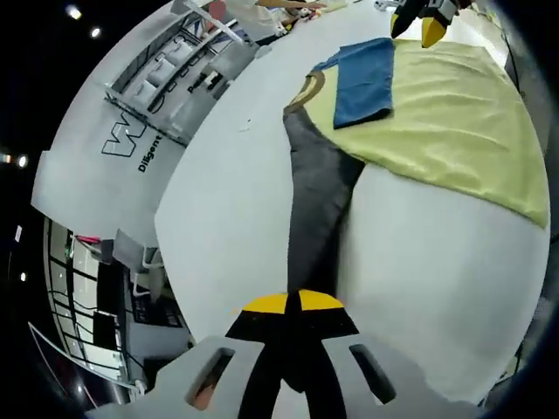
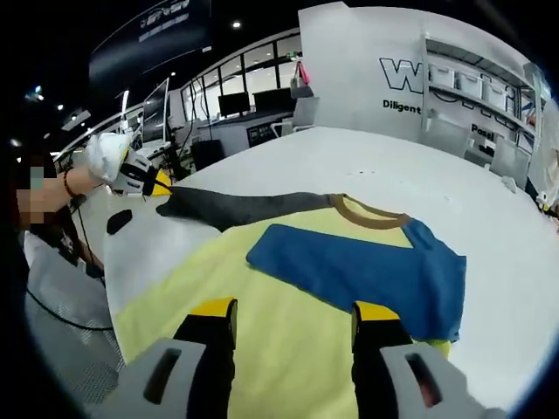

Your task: Fold the garment on the visible template until the final outline fits inside the template.

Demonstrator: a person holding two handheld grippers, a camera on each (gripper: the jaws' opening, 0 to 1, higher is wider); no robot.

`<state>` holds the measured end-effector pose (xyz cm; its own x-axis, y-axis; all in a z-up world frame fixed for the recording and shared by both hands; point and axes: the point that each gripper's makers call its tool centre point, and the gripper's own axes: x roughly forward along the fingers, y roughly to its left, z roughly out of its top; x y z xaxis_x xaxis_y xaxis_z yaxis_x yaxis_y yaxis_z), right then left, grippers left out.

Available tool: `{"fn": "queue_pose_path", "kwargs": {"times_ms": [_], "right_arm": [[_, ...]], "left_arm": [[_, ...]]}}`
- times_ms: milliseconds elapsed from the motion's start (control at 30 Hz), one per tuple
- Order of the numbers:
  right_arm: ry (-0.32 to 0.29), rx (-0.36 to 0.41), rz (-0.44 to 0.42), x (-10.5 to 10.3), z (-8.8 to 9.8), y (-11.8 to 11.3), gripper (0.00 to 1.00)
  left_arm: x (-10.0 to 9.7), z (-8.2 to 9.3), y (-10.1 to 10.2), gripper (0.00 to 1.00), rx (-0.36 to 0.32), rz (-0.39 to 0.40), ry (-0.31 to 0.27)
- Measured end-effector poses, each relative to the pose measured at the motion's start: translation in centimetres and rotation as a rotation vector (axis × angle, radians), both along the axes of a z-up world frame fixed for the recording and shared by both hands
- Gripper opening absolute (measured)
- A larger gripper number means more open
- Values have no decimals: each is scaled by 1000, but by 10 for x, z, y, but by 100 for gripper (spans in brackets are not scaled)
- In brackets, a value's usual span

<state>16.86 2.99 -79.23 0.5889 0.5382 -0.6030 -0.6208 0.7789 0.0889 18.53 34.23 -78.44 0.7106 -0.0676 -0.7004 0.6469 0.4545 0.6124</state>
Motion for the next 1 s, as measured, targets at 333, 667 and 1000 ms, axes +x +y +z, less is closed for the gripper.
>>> {"fn": "queue_pose_path", "kwargs": {"times_ms": [333, 667, 1000], "right_arm": [[9, 11, 28, -5, 1, 7, 50], [16, 23, 40, -8, 0, 10, 50], [29, 29, 44, -13, -2, 11, 51]], "left_arm": [[-14, -7, -8, 3, -38, 71, 4], [-33, -17, -23, 3, -70, 91, 34], [-47, -35, -40, 3, -108, 113, 89]]}}
